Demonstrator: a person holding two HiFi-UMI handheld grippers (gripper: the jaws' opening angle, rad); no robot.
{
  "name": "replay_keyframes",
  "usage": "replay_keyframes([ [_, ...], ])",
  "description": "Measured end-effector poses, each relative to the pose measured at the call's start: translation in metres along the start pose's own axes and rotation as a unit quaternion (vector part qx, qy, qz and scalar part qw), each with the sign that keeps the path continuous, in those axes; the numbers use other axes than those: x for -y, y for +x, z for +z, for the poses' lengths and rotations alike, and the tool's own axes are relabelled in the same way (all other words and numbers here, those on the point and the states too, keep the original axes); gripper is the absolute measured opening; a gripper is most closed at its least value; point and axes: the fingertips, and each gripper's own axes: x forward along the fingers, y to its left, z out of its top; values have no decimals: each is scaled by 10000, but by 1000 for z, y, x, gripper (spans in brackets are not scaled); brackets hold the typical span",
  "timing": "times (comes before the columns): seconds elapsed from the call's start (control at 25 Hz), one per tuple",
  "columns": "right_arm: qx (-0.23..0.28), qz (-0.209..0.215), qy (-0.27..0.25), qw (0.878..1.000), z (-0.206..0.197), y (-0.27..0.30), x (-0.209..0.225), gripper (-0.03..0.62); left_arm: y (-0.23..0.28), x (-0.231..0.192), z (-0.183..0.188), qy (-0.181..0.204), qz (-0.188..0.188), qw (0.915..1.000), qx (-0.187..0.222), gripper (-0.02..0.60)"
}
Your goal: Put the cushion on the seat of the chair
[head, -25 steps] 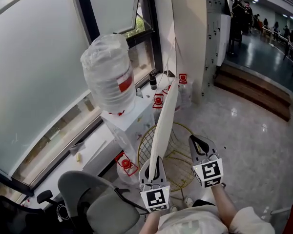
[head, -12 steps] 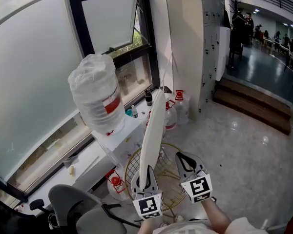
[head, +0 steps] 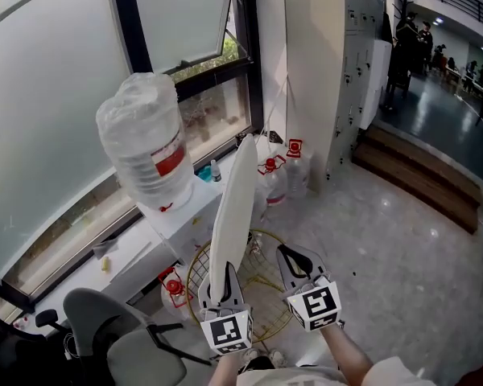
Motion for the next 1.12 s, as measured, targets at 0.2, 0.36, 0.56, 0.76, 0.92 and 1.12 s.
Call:
replay_keyframes([
  [0.2, -1, -11, 90, 10000, -3, 0, -11, 21, 2, -5, -5, 50, -86, 9999, -104, 51],
  [0.36, 6, -188, 131, 9997, -3, -2, -5, 21, 6, -4, -5, 35, -137, 9998, -118, 52],
  [0.56, 141, -182, 243, 9994, 0, -2, -3, 21, 7, -4, -7, 42, -232, 9996, -163, 51],
  [0.76, 139, -229, 309, 9992, -4, 3, -1, 21, 7, -3, -13, 24, -342, 9992, -200, 52],
  [0.92, 72, -246, 276, 9993, -12, 14, 0, 23, 12, -6, -22, 27, -429, 9987, -261, 52],
  [1.12, -280, -239, 434, 9984, -61, 15, -3, 23, 7, -10, -75, 98, -619, 9963, -596, 52],
])
